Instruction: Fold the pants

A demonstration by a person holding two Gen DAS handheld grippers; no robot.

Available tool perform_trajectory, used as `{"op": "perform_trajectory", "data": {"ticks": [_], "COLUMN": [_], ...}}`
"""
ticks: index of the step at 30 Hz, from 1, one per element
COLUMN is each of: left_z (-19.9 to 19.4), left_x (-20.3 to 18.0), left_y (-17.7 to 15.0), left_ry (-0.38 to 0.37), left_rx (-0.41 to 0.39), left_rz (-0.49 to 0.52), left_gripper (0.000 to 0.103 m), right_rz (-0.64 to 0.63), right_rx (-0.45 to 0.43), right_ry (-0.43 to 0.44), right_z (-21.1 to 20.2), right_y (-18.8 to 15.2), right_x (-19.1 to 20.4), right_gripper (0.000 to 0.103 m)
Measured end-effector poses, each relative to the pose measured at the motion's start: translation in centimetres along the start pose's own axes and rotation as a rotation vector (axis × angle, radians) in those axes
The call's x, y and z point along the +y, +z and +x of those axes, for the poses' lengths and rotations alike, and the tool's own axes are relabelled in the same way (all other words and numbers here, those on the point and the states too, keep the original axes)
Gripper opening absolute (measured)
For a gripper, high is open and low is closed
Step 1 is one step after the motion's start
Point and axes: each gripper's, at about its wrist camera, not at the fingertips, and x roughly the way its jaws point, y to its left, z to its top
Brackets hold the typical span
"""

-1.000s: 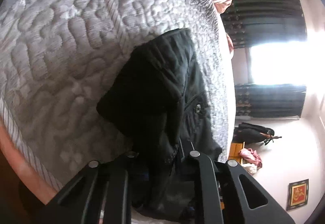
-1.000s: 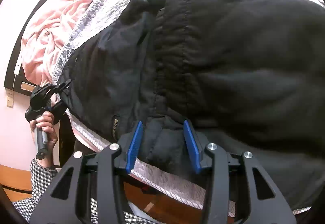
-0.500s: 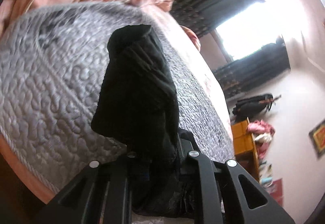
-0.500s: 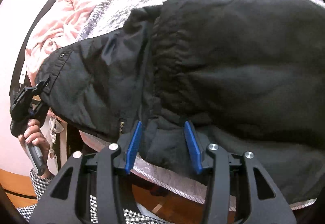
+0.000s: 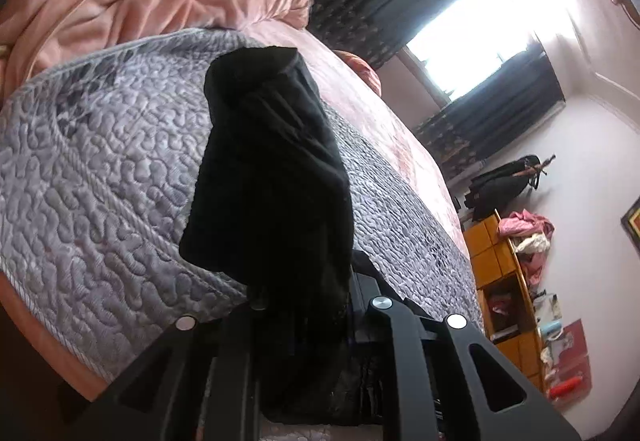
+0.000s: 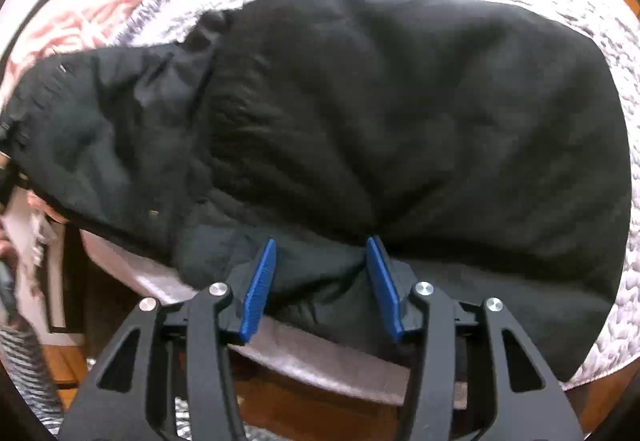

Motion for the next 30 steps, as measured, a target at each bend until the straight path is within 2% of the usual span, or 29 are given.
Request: {"op": "perform_trajectory", "data": {"ticks": [3, 5, 8, 11, 18, 23, 27, 30], "left_z": [0.0, 0.0, -0.2, -0.2, 0.8, 1.5, 2.2, 2.9], "left_x": [-1.0, -1.2, -1.8, -3.2, -7.5, -10.1, -12.2, -13.2], "left_y": [-0.1, -0.1, -0.2, -0.5, -1.9, -3.5, -5.2, -6.3], "left_ry": [-0.002, 0.003, 0.001, 0.01, -0.039, -0.072, -0.097, -0.108], "left_rx": [0.003, 0.004, 0.005, 0.005, 0.036, 0.075, 0.119, 0.146], "left_rz": [0.029, 0.029, 0.039, 0.091, 0.209, 0.287, 0.339, 0.358], "left_gripper": [0.016, 0.017, 0.017, 0.017, 0.017, 0.017, 0.018, 0.019], "right_rz": [-0.044, -0.055, 0.005, 0.077, 0.105, 0.137, 0.176, 0.203], "right_rx": [0.001, 0.0, -0.036, -0.072, -0.112, -0.099, -0.1, -0.106], "right_ry": [-0.05, -0.058, 0.028, 0.113, 0.088, 0.059, 0.086, 0.116], "right_z": [0.8, 1.0, -0.4, -1.9, -3.9, -3.7, -3.5, -3.6], "right_y": [0.2, 0.2, 0.1, -0.2, -0.9, -1.6, -2.3, -2.5], "right_x": [1.1, 1.2, 0.4, -1.2, -3.4, -4.7, -6.1, -6.9], "right_gripper": [0.054, 0.054, 0.053, 0.053, 0.053, 0.053, 0.048, 0.048]}}
